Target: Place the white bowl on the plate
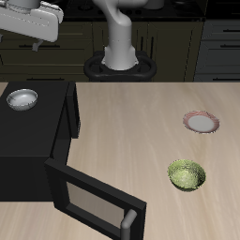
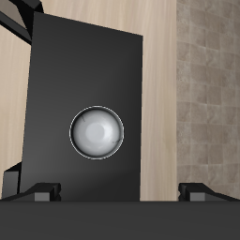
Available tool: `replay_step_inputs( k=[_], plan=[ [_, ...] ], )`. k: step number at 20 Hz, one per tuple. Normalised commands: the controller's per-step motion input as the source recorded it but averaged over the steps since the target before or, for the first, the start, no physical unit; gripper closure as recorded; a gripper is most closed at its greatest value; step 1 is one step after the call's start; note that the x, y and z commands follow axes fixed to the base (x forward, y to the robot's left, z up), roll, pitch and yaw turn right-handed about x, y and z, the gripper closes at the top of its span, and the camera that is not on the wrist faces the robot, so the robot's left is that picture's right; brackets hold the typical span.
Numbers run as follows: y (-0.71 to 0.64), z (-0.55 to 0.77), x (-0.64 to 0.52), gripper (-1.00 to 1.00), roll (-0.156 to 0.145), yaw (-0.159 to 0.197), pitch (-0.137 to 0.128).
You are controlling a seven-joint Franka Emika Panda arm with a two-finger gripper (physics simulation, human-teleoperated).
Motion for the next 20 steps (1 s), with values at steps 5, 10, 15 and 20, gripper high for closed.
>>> replay_step_inputs(
  k=[5,10,15,20],
  plan=[
    [0.13,0.00,0.34,-1.00,0.003,-0.022,0.018],
    [0.23,-0.07,0.26,-1.00,0.016,0.003,0.007],
    [0.08,-0.13,0.08,-1.00,-0.003,0.004,0.005],
    [0.02,-0.42,0.03,-1.00,-0.001,-0.009,0.043]
  ],
)
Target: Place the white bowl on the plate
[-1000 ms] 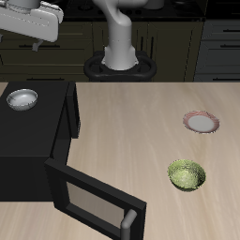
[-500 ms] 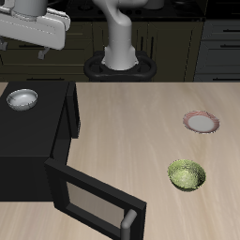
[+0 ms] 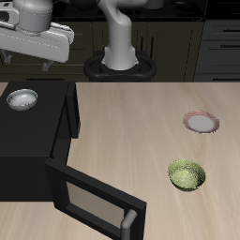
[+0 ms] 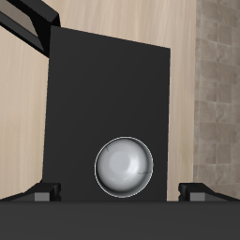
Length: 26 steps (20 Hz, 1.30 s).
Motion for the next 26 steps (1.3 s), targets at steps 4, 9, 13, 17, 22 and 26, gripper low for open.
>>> replay_step_inputs(
  k=[4,9,13,17,22,26],
  plan=[
    [0.07,-0.43,0.02,-1.00,0.008,0.003,0.051],
    [0.06,-0.51,-0.04,-1.00,0.000,-0.019,0.051],
    [-0.01,-0.26,-0.11,-1.00,-0.018,-0.017,0.011],
    [0.01,-0.28,-0.09,-1.00,0.006,-0.017,0.029],
    [0.04,-0.19,-0.09,-1.00,0.007,-0.016,0.007],
    [0.02,-0.25,-0.08,-1.00,0.019,-0.013,0.036]
  ],
)
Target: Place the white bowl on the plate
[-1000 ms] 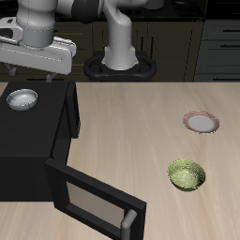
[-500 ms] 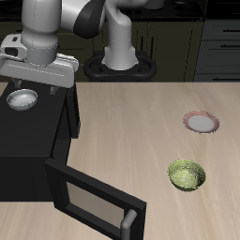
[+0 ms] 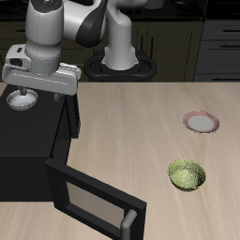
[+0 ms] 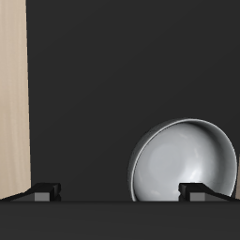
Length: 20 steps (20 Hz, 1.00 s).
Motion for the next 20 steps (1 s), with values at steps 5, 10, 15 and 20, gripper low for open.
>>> replay_step_inputs(
  k=[5,10,15,20],
  plan=[
    [0.02,-0.16,-0.05,-1.00,0.003,0.001,0.012],
    [-0.06,-0.24,-0.06,-1.00,0.008,-0.023,0.046],
    [0.01,-0.22,-0.05,1.00,-0.015,0.036,0.017],
    [-0.01,-0.05,-0.04,1.00,0.003,-0.001,0.002]
  ],
)
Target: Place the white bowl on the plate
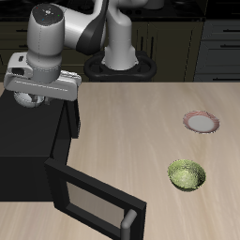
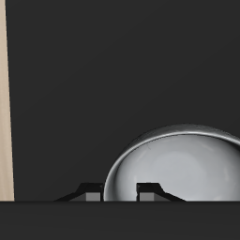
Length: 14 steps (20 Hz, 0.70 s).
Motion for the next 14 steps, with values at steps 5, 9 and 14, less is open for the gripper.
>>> replay_step_inputs(
  k=[5,9,14],
  plan=[
    [0.03,0.05,-0.09,1.00,0.016,-0.002,-0.017],
    [0.01,0.11,-0.06,1.00,-0.002,0.006,-0.021],
    [0.19,0.21,-0.12,1.00,0.024,0.018,-0.045]
  ],
)
